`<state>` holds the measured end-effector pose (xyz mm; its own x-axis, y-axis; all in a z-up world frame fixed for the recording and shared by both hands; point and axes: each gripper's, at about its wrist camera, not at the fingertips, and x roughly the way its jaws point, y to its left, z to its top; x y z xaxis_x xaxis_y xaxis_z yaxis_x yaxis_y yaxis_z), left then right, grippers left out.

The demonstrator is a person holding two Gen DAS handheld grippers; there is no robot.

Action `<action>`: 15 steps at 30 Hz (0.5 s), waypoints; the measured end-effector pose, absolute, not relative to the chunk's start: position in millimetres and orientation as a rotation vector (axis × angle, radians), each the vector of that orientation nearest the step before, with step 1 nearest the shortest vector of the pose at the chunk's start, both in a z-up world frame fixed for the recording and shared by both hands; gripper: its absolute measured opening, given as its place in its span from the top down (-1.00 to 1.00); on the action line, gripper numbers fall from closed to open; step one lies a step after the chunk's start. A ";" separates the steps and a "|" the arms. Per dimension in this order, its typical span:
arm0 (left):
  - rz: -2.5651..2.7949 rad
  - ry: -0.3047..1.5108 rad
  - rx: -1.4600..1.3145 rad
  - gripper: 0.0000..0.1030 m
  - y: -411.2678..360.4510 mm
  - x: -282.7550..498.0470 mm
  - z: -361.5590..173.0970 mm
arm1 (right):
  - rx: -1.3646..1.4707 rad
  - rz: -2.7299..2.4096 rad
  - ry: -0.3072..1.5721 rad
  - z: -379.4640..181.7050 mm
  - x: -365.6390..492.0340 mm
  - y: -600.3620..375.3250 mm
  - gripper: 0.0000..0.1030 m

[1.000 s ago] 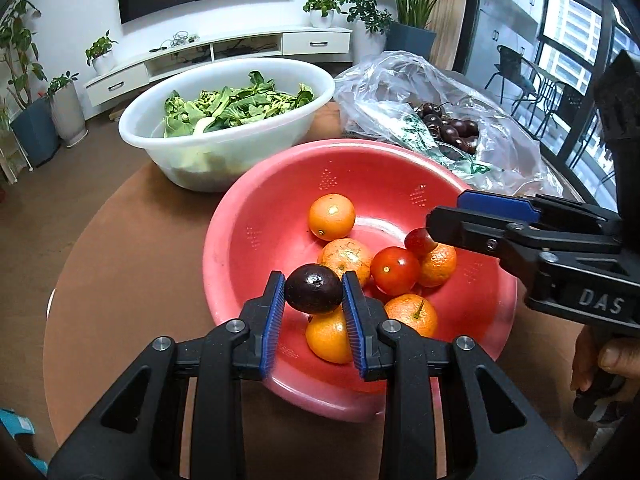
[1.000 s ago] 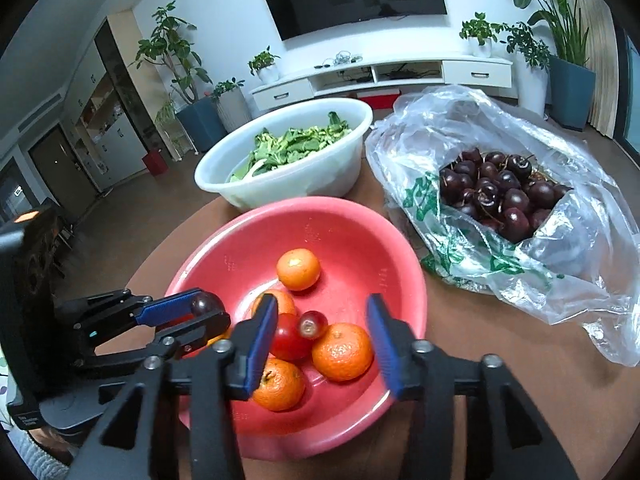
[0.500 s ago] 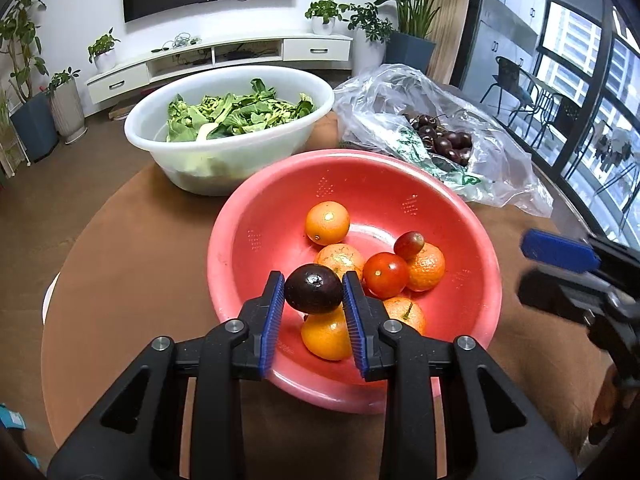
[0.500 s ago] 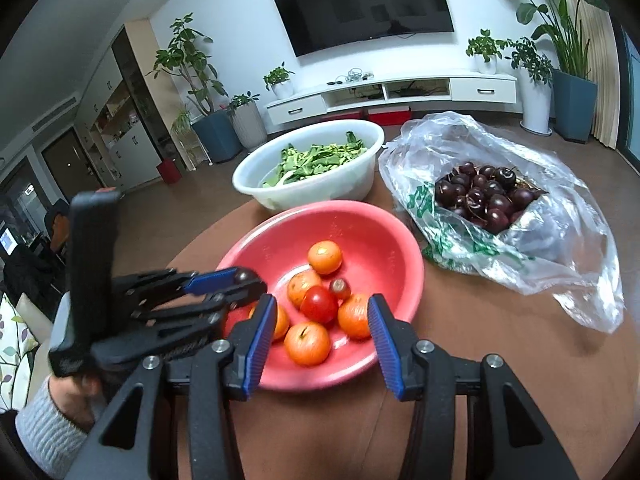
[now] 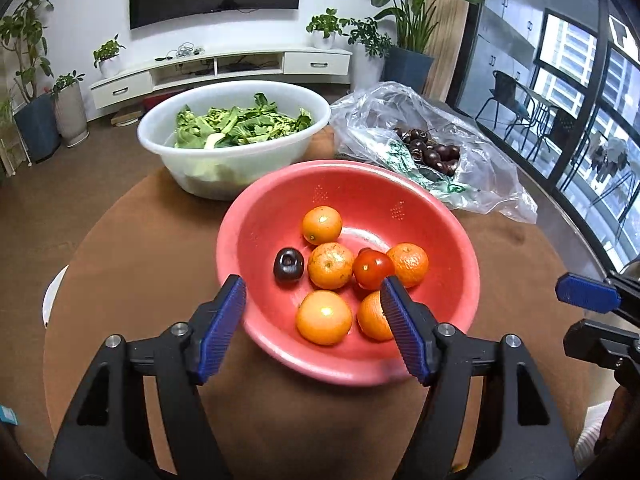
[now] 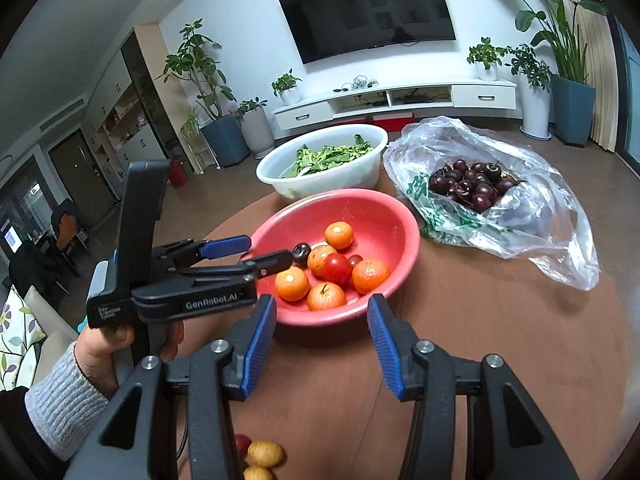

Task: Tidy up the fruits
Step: 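Move both grippers back toward the yellow fruits on the table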

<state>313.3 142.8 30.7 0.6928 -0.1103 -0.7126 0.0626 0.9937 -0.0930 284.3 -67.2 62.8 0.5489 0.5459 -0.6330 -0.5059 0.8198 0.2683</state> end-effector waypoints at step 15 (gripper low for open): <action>-0.091 0.777 -0.083 -0.32 138.7 191.0 34.8 | -0.116 0.633 0.830 23.0 171.6 -70.9 0.01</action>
<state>191.0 138.7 34.8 0.7096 -0.1124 -0.6956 0.0512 0.9928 -0.1082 171.6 -70.9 23.0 0.5037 0.4790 -0.7189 -0.5665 0.8114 0.1438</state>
